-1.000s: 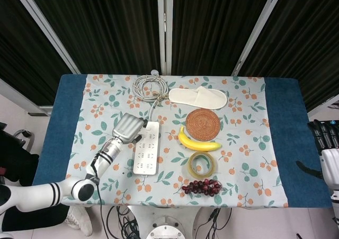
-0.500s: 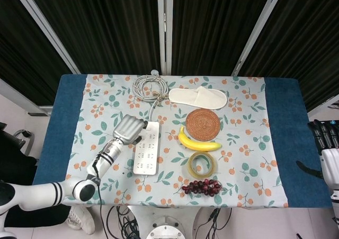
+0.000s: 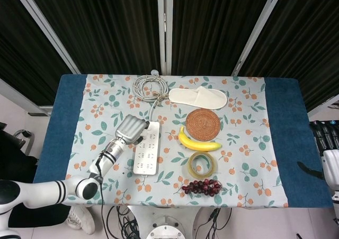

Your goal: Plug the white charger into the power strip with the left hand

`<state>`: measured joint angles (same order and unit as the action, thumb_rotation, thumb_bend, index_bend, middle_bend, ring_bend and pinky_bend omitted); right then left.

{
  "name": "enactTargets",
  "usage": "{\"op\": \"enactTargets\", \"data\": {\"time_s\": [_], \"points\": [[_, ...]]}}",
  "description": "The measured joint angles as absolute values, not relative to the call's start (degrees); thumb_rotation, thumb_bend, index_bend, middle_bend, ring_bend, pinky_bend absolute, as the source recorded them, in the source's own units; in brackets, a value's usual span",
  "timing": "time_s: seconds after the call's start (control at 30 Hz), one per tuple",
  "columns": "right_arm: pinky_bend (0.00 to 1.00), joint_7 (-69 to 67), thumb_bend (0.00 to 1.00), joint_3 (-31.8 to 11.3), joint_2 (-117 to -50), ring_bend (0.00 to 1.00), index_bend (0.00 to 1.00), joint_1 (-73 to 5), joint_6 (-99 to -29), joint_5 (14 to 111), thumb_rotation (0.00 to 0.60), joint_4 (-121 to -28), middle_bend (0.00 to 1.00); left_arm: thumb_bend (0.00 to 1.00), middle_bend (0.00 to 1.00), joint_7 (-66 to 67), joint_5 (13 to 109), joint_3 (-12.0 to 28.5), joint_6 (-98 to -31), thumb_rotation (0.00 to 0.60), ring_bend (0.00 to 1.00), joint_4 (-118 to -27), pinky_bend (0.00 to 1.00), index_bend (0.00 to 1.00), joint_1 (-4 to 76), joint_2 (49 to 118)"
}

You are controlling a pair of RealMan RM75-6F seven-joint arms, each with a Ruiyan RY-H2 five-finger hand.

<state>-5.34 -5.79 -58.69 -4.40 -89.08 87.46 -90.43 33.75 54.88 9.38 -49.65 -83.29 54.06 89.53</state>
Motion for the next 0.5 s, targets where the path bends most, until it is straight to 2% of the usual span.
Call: {"op": "enactTargets", "data": {"time_s": [0.5], "points": [[0.0,-5.19,0.03,-5.89,-58.82,0.0,0.0,-4.32,-89.1,87.38,0.6,-90.41,0.0,0.44,0.82,31.62,54.53,8.42,-48.9,0.6,0.7,-80.97,0.7,0.73,54.42,90.44]]}}
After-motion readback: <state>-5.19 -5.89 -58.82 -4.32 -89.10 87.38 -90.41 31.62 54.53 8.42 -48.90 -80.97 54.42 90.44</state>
